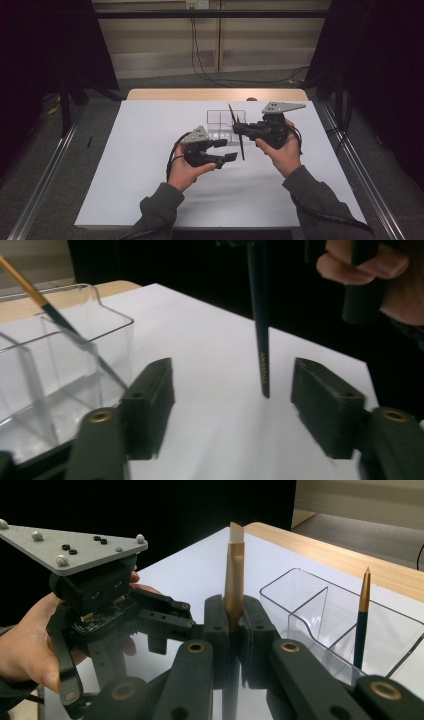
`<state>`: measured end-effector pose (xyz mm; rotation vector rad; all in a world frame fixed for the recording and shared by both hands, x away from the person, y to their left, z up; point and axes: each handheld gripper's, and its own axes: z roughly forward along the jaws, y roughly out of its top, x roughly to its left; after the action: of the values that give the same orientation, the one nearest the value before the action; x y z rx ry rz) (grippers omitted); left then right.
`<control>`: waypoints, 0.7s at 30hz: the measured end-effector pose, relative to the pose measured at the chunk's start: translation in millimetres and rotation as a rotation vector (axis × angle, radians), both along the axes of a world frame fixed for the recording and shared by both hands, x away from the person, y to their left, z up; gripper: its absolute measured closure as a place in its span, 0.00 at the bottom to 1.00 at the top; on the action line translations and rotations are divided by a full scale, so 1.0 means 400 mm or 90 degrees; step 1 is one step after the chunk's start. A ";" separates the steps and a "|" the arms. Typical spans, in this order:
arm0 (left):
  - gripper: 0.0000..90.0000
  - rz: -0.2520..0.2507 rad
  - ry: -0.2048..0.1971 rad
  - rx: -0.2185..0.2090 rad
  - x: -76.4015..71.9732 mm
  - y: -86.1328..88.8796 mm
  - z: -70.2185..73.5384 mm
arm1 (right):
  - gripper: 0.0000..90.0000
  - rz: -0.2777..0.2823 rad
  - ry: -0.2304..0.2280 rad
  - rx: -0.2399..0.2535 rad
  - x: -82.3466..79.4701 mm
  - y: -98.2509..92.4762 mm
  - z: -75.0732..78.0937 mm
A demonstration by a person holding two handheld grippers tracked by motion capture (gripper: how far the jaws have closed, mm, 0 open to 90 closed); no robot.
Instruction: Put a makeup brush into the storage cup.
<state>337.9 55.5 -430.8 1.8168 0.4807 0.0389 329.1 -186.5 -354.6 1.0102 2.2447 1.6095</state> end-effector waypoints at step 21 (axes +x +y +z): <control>0.18 0.038 -0.003 0.044 -0.003 0.064 0.012 | 0.94 -0.006 -0.013 0.006 0.001 -0.011 0.002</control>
<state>336.8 81.2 -426.2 1.8696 0.5366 0.1020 329.6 -191.0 -353.8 0.9996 2.2185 1.6209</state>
